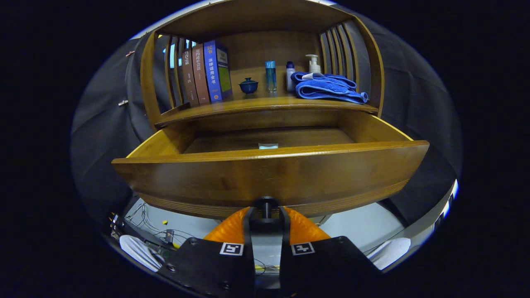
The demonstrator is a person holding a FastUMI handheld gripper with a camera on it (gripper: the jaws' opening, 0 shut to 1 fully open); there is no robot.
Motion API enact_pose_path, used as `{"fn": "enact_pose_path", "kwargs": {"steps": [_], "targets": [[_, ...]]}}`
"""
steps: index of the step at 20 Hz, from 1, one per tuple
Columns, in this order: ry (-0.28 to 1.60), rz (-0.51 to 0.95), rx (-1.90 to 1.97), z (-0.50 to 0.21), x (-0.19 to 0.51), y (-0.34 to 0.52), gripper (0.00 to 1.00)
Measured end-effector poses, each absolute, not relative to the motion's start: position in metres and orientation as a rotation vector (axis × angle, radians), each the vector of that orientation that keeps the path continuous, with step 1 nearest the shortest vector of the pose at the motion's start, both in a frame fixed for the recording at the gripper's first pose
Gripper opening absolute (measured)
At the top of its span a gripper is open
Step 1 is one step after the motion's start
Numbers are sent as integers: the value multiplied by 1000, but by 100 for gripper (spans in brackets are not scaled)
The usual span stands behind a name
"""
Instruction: Pull open the drawer, take out the items inside it, and place them on the countertop above the cabinet.
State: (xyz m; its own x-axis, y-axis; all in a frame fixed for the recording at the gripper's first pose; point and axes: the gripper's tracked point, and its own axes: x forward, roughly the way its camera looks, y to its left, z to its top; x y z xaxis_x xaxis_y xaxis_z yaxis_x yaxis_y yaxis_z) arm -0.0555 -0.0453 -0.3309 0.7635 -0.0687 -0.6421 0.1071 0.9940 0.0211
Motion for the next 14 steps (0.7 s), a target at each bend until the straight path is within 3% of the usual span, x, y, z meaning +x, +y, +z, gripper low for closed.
{"fn": "enact_pose_path", "kwargs": {"steps": [14], "targets": [[760, -109, 62, -341, -90, -46, 27]]}}
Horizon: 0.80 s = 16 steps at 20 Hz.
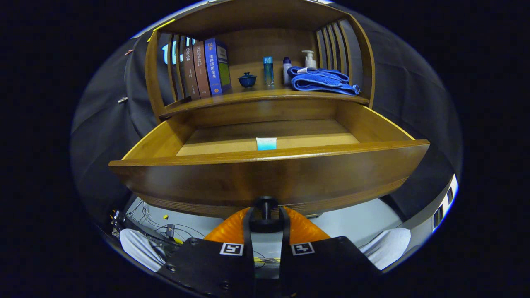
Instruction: Pull open the drawer, take out the items inside it, and place them on the countertop above the cabinet.
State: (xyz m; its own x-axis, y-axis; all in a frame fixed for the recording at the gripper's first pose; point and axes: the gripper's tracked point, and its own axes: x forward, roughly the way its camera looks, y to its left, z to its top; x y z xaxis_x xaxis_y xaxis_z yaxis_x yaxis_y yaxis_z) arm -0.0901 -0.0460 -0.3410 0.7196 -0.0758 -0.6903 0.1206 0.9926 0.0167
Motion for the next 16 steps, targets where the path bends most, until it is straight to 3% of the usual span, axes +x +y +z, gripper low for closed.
{"fn": "enact_pose_path", "kwargs": {"steps": [5, 9, 12, 16], "targets": [[759, -112, 62, -340, -89, -45, 28], [793, -123, 47, -337, -100, -49, 46], [808, -157, 55, -330, -114, -57, 99], [771, -115, 93, -279, -117, -50, 99]]}}
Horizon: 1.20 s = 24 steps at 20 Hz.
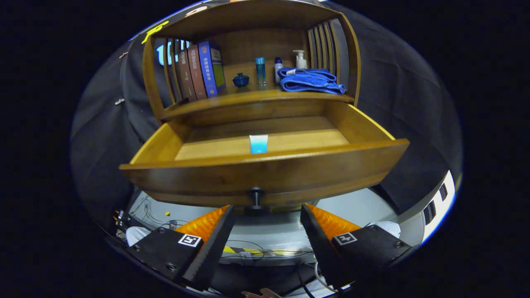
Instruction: Pull open the drawer, take out the items inside it, and place them on the countertop above the cabinet.
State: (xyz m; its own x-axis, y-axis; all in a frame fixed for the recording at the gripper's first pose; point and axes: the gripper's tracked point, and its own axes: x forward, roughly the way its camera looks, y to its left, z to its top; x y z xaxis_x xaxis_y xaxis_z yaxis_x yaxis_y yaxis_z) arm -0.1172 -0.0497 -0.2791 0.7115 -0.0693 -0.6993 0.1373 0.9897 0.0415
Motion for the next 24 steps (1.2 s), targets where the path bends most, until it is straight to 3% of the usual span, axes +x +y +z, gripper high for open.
{"fn": "enact_pose_path", "kwargs": {"steps": [6, 15, 24], "targets": [[674, -98, 117, -213, -51, -47, 100], [983, -82, 100, -292, 43, -46, 100], [1262, -139, 84, -365, 59, -63, 100]]}}
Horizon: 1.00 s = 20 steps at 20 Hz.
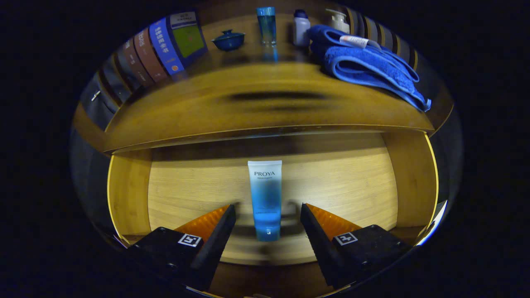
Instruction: Pull open the drawer, take out the items inside it, and place them on the countertop above the cabinet.
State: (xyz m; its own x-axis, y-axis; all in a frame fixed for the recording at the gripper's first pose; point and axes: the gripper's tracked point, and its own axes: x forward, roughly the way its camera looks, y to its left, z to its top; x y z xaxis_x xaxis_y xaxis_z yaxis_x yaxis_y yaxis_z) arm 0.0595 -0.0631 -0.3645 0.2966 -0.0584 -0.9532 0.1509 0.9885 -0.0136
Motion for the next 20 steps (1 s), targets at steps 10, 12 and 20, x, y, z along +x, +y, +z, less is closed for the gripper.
{"fn": "enact_pose_path", "kwargs": {"steps": [10, 12, 20], "targets": [[1367, -128, 5, -381, 60, -67, 70], [1347, -126, 3, -386, 60, -68, 59], [1323, -101, 34, -382, 60, -67, 38]]}}
